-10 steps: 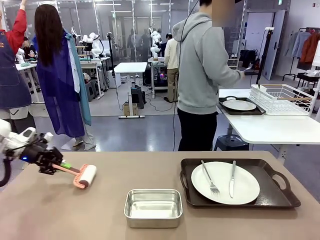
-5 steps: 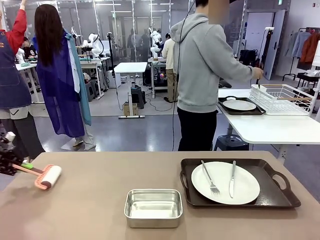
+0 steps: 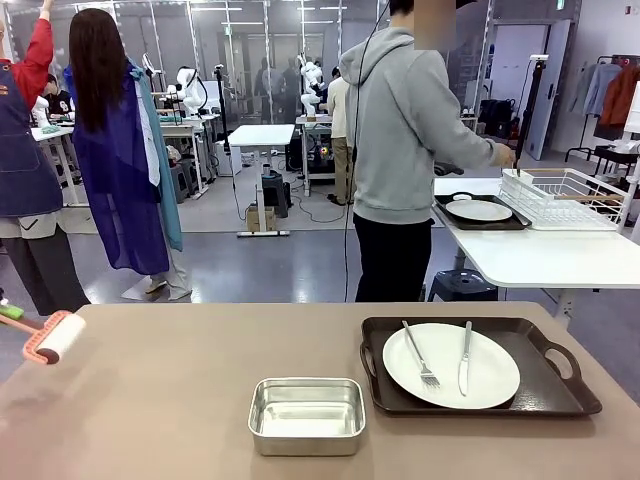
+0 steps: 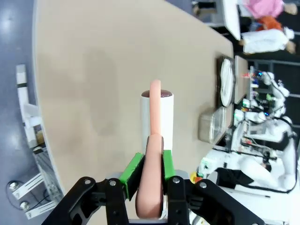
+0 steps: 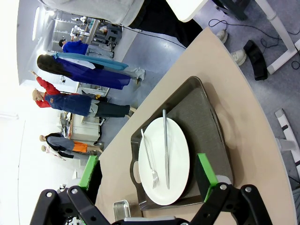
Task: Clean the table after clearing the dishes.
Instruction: When the left (or right) Handle tray is removed, use the left hand (or right hand) to clean the left (or right) side of the table with the Lint Roller, then place the Lint Roller back on top of the Airtight Container.
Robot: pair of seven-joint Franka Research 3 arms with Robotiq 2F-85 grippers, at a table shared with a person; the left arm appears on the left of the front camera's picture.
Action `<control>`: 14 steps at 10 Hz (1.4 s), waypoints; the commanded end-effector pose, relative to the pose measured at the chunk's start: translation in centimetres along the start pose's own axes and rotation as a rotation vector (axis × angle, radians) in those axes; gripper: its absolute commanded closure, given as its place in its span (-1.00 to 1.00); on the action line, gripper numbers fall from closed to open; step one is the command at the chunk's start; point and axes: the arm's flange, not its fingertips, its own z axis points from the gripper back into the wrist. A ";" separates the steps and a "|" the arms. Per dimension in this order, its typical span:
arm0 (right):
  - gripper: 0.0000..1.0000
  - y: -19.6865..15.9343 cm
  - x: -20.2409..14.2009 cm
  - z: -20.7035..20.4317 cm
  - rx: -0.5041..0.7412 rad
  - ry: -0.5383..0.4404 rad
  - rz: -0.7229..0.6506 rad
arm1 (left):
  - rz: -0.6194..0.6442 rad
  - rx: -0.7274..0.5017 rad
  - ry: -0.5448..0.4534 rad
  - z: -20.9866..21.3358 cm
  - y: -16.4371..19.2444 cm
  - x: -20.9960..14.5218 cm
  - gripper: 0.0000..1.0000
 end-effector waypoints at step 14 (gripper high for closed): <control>-1.00 0.0 -0.2 0.0 0.004 0.004 0.015 | -0.376 0.172 0.111 0.7 -13.7 4.1 0.54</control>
